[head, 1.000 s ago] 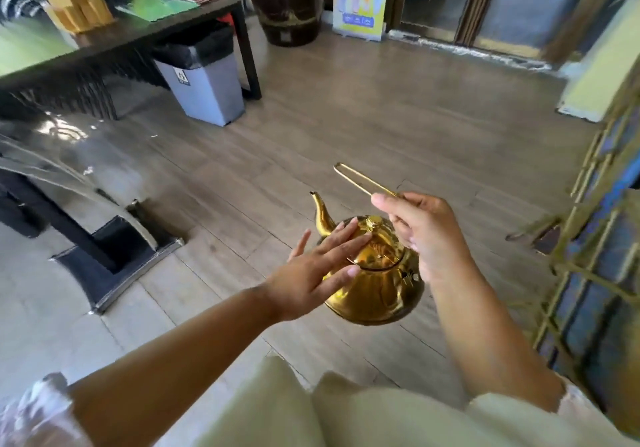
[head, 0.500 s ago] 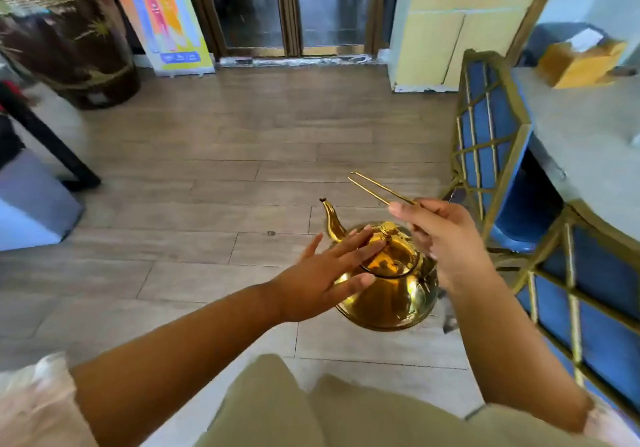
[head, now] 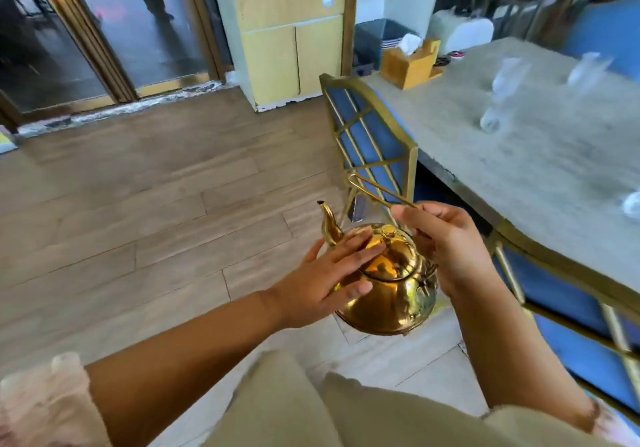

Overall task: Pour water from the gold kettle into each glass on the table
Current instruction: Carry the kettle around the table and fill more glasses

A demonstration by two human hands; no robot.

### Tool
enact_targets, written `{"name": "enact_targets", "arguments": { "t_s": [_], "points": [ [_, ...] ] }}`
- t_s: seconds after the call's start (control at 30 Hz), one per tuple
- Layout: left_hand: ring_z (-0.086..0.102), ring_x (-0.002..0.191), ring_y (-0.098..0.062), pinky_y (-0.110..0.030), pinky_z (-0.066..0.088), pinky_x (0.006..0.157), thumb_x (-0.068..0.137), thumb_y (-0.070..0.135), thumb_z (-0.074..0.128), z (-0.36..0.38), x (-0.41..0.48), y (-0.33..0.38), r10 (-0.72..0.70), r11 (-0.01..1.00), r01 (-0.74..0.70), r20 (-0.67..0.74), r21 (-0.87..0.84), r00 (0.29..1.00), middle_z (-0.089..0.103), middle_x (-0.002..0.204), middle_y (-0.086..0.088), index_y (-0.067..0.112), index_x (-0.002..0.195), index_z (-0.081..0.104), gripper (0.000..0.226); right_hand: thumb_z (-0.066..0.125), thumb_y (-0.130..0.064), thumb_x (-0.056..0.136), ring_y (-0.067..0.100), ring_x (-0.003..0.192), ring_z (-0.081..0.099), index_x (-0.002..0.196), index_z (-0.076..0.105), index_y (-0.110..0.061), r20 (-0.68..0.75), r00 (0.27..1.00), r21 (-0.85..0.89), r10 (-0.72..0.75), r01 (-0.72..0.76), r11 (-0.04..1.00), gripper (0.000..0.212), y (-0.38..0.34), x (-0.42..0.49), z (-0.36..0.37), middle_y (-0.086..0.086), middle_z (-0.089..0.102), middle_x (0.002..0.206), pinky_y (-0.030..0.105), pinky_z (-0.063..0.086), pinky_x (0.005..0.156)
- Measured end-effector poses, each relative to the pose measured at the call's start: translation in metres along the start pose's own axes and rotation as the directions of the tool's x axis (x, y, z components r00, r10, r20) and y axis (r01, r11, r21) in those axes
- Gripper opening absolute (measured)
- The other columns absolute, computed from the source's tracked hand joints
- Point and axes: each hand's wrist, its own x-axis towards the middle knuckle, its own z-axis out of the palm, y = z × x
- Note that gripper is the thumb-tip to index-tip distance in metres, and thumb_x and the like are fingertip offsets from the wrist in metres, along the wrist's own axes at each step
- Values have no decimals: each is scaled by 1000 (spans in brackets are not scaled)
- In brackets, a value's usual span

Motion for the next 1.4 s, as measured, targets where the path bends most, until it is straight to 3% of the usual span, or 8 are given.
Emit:
{"name": "enact_targets", "arguments": {
  "t_s": [0.17, 0.3, 0.4, 0.57, 0.77, 0.97, 1.1, 1.4],
  "points": [
    [-13, 142, 6, -29, -19, 109, 88, 65, 18, -23, 60, -4, 150, 988, -146, 90, -48, 985, -7, 153, 28, 53, 140, 8, 54, 67, -7, 81, 2, 28, 28, 34, 45, -17, -235, 972, 33, -24, 33, 999, 52, -14, 23, -18, -13, 32, 33, 12, 26, 34],
    [-9, 143, 4, -25, -18, 109, 90, 62, 21, -32, 106, -8, 269, 961, -256, 145, -105, 952, 0, 157, 21, 49, 142, 15, 54, 74, -19, 68, 9, 35, 16, 45, 36, -18, -400, 916, 52, -20, 45, 998, 44, -21, 38, -32, -9, 24, 38, 20, 14, 40],
    [-3, 144, 2, -18, -17, 110, 90, 62, 21, -37, 136, -12, 370, 926, -348, 179, -145, 911, 6, 158, 18, 45, 142, 19, 55, 71, -21, 69, 8, 34, 16, 47, 35, -16, -493, 870, 47, -28, 59, 997, 42, -26, 45, -39, -8, 23, 38, 19, 16, 37],
    [5, 145, -1, -28, -11, 115, 92, 60, 23, -49, 181, -27, 515, 855, -481, 201, -193, 833, 14, 158, 16, 38, 143, 28, 56, 69, -14, 80, 8, 35, 18, 43, 40, -17, -656, 753, 39, -48, 97, 995, 47, -30, 63, -37, -9, 25, 36, 18, 18, 37],
    [6, 145, -2, -36, -11, 115, 93, 55, 28, -76, 238, -48, 637, 770, -588, 311, -246, 705, 15, 158, 15, 36, 144, 30, 54, 70, -16, 78, 8, 35, 19, 35, 40, -20, -810, 584, 41, -49, 140, 989, 53, -35, 99, -25, -10, 26, 35, 19, 18, 37],
    [2, 144, 4, -26, -13, 112, 91, 59, 23, -97, 288, -56, 686, 722, -641, 383, -260, 618, 11, 158, 15, 37, 144, 27, 57, 72, -18, 77, 8, 35, 17, 45, 40, -18, -900, 434, 28, -49, 170, 985, 45, -40, 139, -24, -10, 26, 36, 18, 18, 35],
    [-2, 143, 6, -29, -13, 111, 94, 53, 26, -100, 318, -49, 687, 716, -644, 438, -270, 580, 6, 158, 17, 40, 145, 22, 53, 74, -20, 75, 8, 35, 17, 47, 42, -18, -930, 364, 13, -46, 158, 987, 43, -48, 157, -40, -11, 27, 35, 17, 18, 34],
    [7, 143, 5, -31, -13, 113, 97, 45, 30, -95, 402, -21, 637, 758, -591, 503, -275, 584, 6, 158, 16, 40, 145, 22, 48, 76, -22, 74, 6, 32, 23, 49, 50, -16, -931, 356, -69, -80, 45, 997, 36, -65, 210, -119, -10, 31, 36, 16, 21, 35]
  ]
}}
